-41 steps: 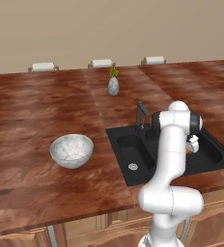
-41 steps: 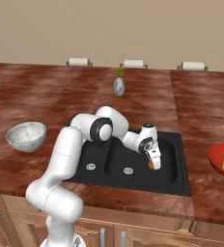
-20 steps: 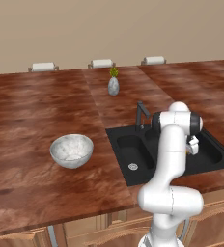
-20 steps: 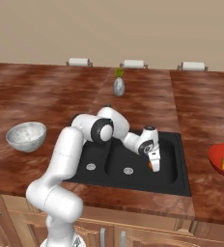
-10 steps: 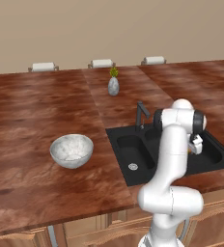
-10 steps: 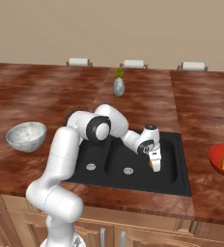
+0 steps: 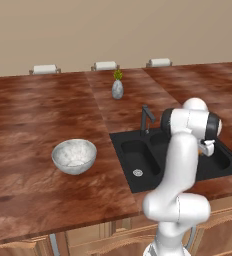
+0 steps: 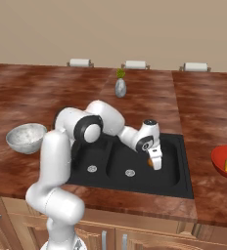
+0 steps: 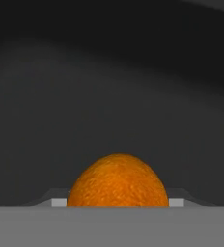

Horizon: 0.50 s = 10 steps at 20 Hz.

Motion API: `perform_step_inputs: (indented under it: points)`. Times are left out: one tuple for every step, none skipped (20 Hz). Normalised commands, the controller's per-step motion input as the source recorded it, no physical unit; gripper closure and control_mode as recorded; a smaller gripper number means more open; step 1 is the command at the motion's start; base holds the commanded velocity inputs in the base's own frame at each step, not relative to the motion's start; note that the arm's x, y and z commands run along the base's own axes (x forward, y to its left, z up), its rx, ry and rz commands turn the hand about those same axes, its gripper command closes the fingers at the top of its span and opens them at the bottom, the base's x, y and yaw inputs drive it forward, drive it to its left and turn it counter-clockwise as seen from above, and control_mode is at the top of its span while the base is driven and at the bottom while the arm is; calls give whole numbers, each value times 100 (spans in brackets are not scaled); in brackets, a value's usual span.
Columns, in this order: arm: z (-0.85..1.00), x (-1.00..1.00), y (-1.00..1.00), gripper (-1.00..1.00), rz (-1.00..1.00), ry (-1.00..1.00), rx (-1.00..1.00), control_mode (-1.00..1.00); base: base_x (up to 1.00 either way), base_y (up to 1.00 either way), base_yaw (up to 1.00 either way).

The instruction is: Pick the carrots from the cabinet and place them in one bowl. Pick the tangerine from the sink and place it in the other bowl.

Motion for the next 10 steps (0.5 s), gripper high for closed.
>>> perform_step_inputs:
  points:
    - [55, -27, 22, 100, 12, 0, 0, -100, 0, 0, 0]
    - [54, -27, 21, 100, 13, 0, 0, -100, 0, 0, 0]
    - [53, -29, 21, 100, 13, 0, 0, -100, 0, 0, 0]
    - [53, -30, 21, 100, 14, 0, 0, -100, 0, 0, 0]
    - [52, -31, 22, 100, 16, 0, 0, -100, 0, 0, 0]
    - [51, -31, 23, 100, 16, 0, 0, -100, 0, 0, 0]
    - [51, -31, 24, 100, 18, 0, 0, -100, 0, 0, 0]
    - [50, -31, 25, 100, 18, 0, 0, -100, 0, 0, 0]
    - [50, -31, 25, 100, 19, 0, 0, -100, 0, 0, 0]
    - [51, -30, 27, 100, 19, 0, 0, -100, 0, 0, 0]
